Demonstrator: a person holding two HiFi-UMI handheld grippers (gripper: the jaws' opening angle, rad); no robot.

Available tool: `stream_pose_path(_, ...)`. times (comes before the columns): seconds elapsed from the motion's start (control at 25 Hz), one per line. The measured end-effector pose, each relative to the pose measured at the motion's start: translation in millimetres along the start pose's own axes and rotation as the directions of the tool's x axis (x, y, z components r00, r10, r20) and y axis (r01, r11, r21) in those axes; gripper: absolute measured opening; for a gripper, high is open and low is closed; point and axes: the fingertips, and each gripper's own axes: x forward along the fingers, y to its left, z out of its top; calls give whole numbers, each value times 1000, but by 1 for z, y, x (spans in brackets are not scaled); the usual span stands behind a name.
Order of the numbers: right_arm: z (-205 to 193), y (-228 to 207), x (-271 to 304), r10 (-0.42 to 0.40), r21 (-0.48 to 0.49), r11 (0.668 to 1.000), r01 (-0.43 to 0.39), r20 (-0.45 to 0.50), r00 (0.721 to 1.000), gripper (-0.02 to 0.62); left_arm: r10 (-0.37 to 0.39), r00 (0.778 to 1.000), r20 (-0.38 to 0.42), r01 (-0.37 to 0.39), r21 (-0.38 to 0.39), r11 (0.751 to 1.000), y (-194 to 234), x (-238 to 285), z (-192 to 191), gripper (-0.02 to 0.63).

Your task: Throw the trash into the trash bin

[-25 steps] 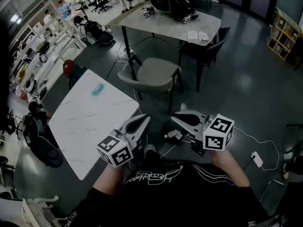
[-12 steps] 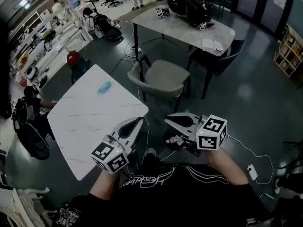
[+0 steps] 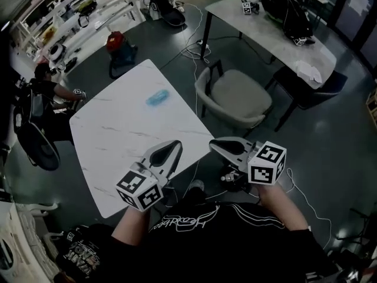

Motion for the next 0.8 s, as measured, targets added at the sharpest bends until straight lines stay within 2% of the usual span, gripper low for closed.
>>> stream_pose_path(0.2, 5, -41, 58, 10, 45, 999, -8, -37, 999, 34, 44, 999, -8, -44, 6, 999, 68, 13, 16, 6)
stream_pose_path(0.36, 11, -62, 95, 10, 90, 996, -4, -67, 998, 34, 70, 998, -3, -70, -20, 997, 119, 18, 32, 6)
stream_pose_path(0.56, 13, -90, 126, -35, 97, 994, 47, -132, 991, 34, 64, 998, -7, -64, -26, 998, 175, 36, 42, 7)
stream_pose_path(0.72, 11, -113, 140, -71, 122, 988, 91, -164, 984, 34, 92, 995, -24, -93, -40, 995, 223, 56, 38, 9)
stream_pose_path(0.8, 8, -125, 143, -88, 146, 983, 113, -167, 982, 34, 103, 994, -46, -105, -42, 994, 243, 65, 30, 64)
